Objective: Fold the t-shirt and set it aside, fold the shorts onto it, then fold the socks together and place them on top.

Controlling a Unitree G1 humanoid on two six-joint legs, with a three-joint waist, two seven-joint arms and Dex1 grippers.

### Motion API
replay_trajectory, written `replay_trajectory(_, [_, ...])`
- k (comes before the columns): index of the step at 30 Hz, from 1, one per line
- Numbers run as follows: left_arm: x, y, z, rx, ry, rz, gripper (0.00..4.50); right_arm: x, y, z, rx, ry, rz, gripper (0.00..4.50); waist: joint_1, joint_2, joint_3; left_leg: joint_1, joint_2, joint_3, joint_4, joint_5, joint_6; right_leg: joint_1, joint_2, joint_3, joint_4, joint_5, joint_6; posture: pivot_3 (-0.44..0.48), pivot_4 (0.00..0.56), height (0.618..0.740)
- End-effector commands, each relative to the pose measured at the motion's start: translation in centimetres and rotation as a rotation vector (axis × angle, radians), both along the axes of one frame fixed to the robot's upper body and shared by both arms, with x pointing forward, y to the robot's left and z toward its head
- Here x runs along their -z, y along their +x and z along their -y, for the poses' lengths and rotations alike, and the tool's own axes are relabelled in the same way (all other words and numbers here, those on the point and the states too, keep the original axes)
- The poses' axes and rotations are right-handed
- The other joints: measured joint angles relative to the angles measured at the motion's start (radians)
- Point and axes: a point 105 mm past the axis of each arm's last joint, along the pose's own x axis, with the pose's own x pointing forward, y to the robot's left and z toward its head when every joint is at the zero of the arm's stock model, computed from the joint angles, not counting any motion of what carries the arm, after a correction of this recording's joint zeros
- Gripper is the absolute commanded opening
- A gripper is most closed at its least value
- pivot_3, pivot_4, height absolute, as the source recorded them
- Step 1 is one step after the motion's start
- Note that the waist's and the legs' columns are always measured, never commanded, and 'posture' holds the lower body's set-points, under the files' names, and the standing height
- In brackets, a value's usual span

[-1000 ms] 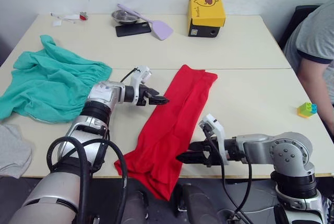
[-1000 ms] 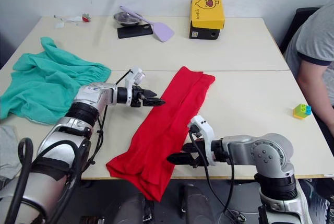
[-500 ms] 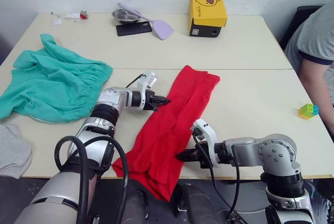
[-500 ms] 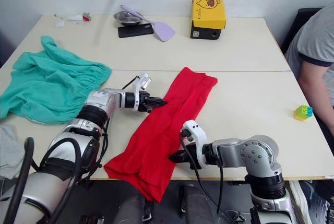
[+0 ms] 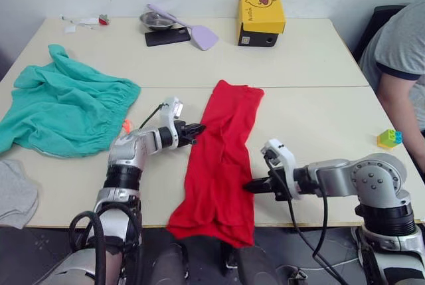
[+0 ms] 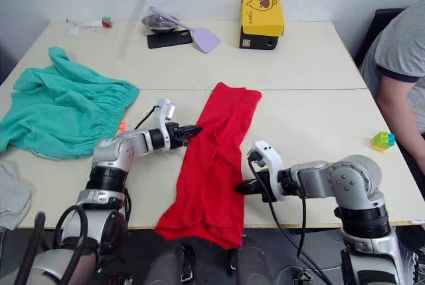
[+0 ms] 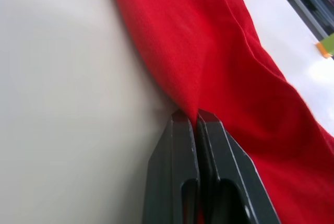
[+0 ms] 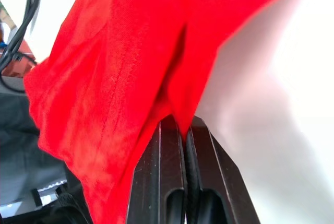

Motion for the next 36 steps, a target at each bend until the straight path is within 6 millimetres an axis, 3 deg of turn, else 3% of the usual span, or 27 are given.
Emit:
replay_trajectory(1, [-1.9, -0.9, -1.2, -0.125, -0.015, 0.081, 0.04, -0.7, 1.3, 1.0, 0.021, -0.017, 0.038, 0.00, 0.003, 0.000, 0.000, 0.000, 0.000, 0.000, 0.000, 0.000, 0.000, 0.000, 0.000, 0.000, 0.000, 0.000, 0.000, 0.000, 0.150, 0.740])
replay_trajectory(6, [-2.3, -2.6, -1.5, -0.220, -0.010, 0.131, 0.04, -0.7, 2.3, 1.4, -0.010, -0.019, 0.028, 0.00, 0.014, 0.000, 0.000, 0.000, -0.001, -0.001, 0.000, -0.001, 0.001, 0.000, 0.000, 0.000, -0.001, 0.000, 0.001, 0.000, 0.150, 0.740])
replay_trajectory(11, [-2.4, -3.3, -0.9, -0.193, -0.032, 0.163, 0.04, -0.8, 2.7, 0.2, -0.056, 0.043, 0.036, 0.00, 0.017, 0.000, 0.000, 0.000, -0.001, 0.000, 0.000, -0.001, 0.001, 0.001, 0.000, 0.000, -0.003, 0.001, 0.002, 0.000, 0.150, 0.740])
replay_trajectory(12, [-2.1, -3.5, -0.8, -0.163, -0.021, 0.150, 0.24, -0.8, 2.4, 0.2, -0.068, 0.047, 0.018, 0.00, 0.017, 0.000, 0.000, -0.001, -0.001, 0.000, 0.000, 0.000, 0.001, 0.001, 0.000, 0.000, -0.003, 0.001, 0.002, 0.000, 0.150, 0.740])
replay_trajectory(15, [-2.1, -3.8, -1.2, -0.107, 0.058, 0.184, 0.90, -1.0, 2.1, 0.5, -0.077, 0.056, -0.001, 0.62, 0.015, 0.000, 0.000, -0.001, -0.001, 0.000, 0.000, -0.001, 0.001, 0.000, 0.000, 0.000, -0.003, 0.001, 0.002, 0.000, 0.150, 0.740])
replay_trajectory(20, [-3.7, -5.4, -3.1, 0.064, 0.189, 0.357, 2.52, -2.3, 2.2, 3.4, -0.092, 0.012, 0.139, 2.34, 0.018, 0.001, 0.001, -0.001, -0.001, 0.000, -0.001, -0.001, 0.000, 0.000, 0.000, 0.000, -0.005, 0.001, 0.001, 0.000, 0.150, 0.740])
replay_trajectory(23, [-3.7, -7.6, -4.4, 0.260, 0.322, 0.465, 3.47, -3.2, 1.9, 5.5, -0.212, -0.018, 0.340, 3.40, 0.018, 0.001, 0.001, -0.002, 0.000, 0.000, -0.002, -0.003, 0.001, 0.000, 0.001, -0.001, -0.008, 0.001, 0.001, 0.000, 0.150, 0.740])
replay_trajectory(26, [-2.9, -9.4, -6.8, 0.426, 0.512, 0.590, 4.47, -2.7, 1.6, 8.0, -0.415, -0.153, 0.607, 4.49, 0.017, 0.003, 0.002, -0.002, 0.000, 0.001, -0.003, -0.006, 0.001, 0.001, 0.001, -0.001, -0.013, 0.001, 0.001, 0.000, 0.150, 0.740])
replay_trajectory(30, [-2.3, -11.3, -7.4, 0.600, 0.623, 0.829, 4.49, -2.4, 1.3, 8.3, -0.741, -0.232, 1.088, 4.50, 0.016, 0.005, 0.003, -0.001, 0.000, 0.004, -0.002, -0.008, 0.003, 0.002, 0.002, 0.000, -0.015, 0.000, 0.002, 0.000, 0.150, 0.740])
replay_trajectory(36, [1.1, -12.8, -6.6, 0.795, 0.747, 0.975, 4.49, 0.8, 0.8, 8.8, -0.951, -0.271, 1.247, 4.50, 0.017, 0.008, 0.005, 0.000, 0.000, 0.006, 0.000, -0.008, 0.005, 0.003, 0.001, 0.001, -0.013, 0.001, 0.003, 0.000, 0.150, 0.740])
